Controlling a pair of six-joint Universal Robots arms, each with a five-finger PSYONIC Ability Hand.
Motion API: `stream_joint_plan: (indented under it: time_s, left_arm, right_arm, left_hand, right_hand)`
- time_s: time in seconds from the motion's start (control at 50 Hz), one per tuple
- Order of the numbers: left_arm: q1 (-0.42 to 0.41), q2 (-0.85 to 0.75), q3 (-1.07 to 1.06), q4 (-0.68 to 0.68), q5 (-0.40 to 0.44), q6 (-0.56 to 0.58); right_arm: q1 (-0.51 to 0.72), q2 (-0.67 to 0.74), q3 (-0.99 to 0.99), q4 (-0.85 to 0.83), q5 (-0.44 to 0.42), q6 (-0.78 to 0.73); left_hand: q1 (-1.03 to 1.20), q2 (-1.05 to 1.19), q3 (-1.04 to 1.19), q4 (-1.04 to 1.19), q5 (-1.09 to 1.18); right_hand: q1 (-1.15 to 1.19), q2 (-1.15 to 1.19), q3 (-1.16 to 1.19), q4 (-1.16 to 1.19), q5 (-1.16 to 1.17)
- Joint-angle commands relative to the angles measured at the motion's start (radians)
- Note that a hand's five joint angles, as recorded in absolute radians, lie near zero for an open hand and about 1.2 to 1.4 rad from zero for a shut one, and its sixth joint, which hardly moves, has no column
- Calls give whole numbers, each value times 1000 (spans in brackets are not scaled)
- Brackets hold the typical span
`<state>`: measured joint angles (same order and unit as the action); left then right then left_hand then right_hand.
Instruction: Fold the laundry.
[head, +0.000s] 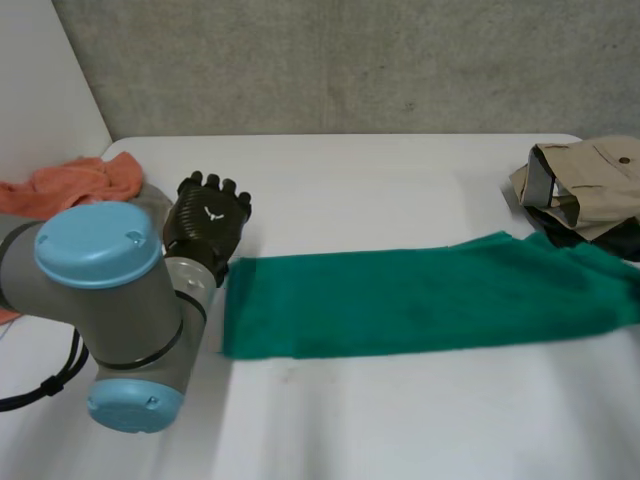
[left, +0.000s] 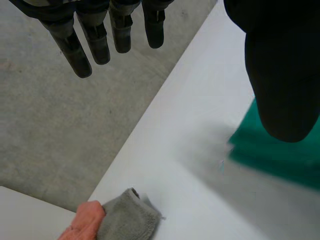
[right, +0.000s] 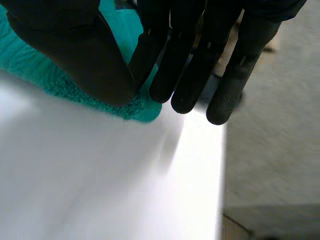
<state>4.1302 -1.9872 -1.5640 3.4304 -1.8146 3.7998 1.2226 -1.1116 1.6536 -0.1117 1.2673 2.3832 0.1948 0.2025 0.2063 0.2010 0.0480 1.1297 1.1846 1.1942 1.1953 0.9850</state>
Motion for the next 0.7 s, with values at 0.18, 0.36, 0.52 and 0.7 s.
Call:
stream_joint_plan:
  time_s: [0.18,0.36,0.52,0.7]
  left_arm:
    - [5,68,-57,0,3,-2]
    - [34,174,-114,0,5,-20]
    - [54,223,-162,0,38,-68]
    - [61,217,-177,0,46,-69]
  right_arm:
    - [231,-141,-23,-34,-51,-64]
    - [685,-140,-52,-227,-54,-47]
    - [1021,70,-153,-283,-112,-26]
    - [1126,214,-170,-280,-161,-47]
  left_hand:
    - [-20,-28,-32,-26,-48]
    - [-20,-28,-32,-26,-48]
    - [-20,-28,-32,-26,-48]
    - [-20,-28,-32,-26,-48]
  right_hand:
    - [267,212,202,201,237]
    - [267,212,202,201,237]
    - [267,212,202,201,237]
    - [267,212,202,201,237]
